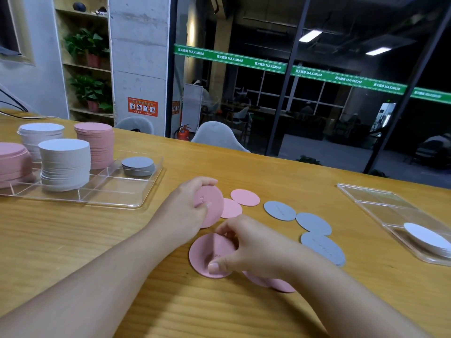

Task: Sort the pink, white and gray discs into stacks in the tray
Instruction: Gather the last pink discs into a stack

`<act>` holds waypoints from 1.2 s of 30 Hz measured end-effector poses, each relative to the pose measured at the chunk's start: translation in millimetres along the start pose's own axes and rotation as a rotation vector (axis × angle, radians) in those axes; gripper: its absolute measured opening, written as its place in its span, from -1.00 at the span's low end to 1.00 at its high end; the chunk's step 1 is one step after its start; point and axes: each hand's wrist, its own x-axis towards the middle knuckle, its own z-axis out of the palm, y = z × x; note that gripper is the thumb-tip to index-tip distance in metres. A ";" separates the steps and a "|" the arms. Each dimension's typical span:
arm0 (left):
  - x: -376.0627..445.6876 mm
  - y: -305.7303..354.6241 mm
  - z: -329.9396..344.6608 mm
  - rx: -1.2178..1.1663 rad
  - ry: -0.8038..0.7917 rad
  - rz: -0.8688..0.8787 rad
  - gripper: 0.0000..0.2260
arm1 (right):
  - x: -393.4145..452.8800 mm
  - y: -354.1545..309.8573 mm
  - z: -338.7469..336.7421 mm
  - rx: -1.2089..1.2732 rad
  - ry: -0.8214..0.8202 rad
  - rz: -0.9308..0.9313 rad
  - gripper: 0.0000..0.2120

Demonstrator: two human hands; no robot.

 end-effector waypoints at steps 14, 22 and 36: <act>-1.3 3.4 6.5 -0.287 -0.096 -0.070 -0.60 | 10.8 29.6 -5.8 0.381 0.571 0.086 -0.91; -4.9 8.0 8.0 -0.158 -0.219 0.023 -0.65 | 9.5 23.0 -5.2 0.334 0.538 0.026 -0.86; -8.3 14.4 5.6 -0.117 -0.206 -0.006 -0.62 | -32.8 27.4 -60.5 -0.239 -0.240 0.325 -0.43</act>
